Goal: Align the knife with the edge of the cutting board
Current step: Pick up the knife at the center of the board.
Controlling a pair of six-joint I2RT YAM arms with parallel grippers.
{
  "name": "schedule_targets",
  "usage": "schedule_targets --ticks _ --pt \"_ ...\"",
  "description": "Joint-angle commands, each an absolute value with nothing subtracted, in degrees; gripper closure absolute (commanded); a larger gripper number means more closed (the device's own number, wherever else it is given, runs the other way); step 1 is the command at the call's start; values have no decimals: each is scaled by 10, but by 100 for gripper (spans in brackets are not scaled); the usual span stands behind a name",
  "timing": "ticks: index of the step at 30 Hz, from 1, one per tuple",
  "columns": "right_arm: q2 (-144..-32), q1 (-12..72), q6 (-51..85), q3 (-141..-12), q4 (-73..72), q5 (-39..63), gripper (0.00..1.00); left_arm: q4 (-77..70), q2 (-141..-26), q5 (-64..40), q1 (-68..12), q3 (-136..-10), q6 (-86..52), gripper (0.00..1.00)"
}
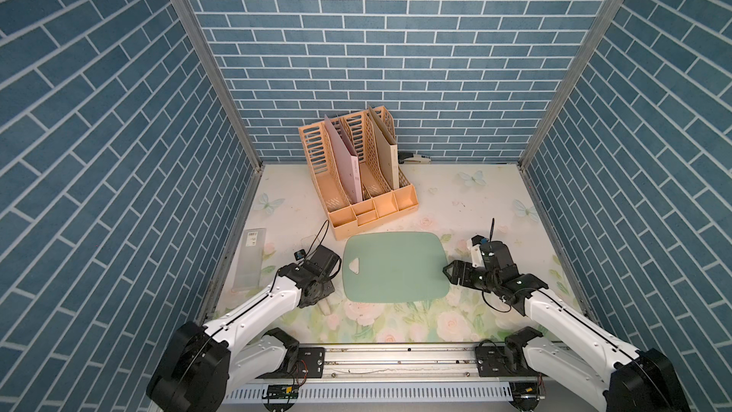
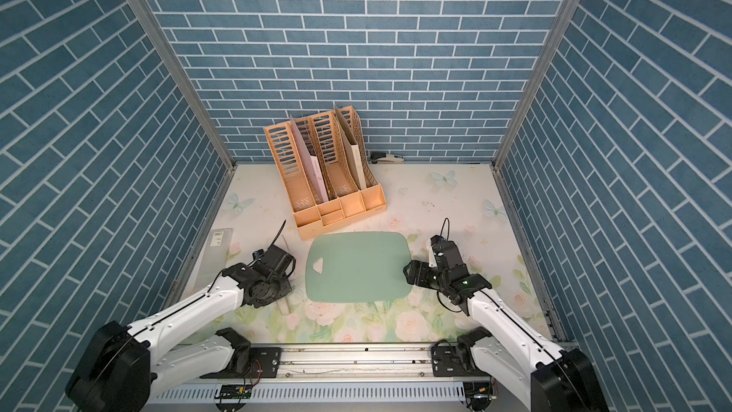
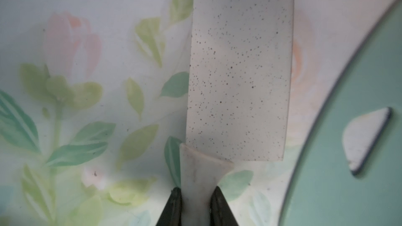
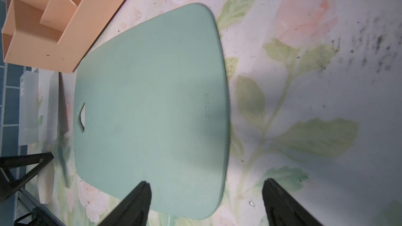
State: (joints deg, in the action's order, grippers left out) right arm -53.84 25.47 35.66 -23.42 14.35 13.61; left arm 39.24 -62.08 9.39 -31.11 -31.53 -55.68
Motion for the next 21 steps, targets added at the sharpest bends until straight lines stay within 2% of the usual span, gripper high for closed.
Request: schedule_targets --ticks 1,5,13,21 --pt "-544 251 347 -247 149 121 16 426 -601 109 -333 -358 -554 100" --pt "-549 243 352 -261 159 97 17 454 -602 117 -389 -410 -579 100" --pt "-559 190 343 -288 158 98 18 500 -677 161 -576 -503 -701 100" --pt "-582 159 321 -297 159 122 18 466 -703 162 -603 -490 -717 100"
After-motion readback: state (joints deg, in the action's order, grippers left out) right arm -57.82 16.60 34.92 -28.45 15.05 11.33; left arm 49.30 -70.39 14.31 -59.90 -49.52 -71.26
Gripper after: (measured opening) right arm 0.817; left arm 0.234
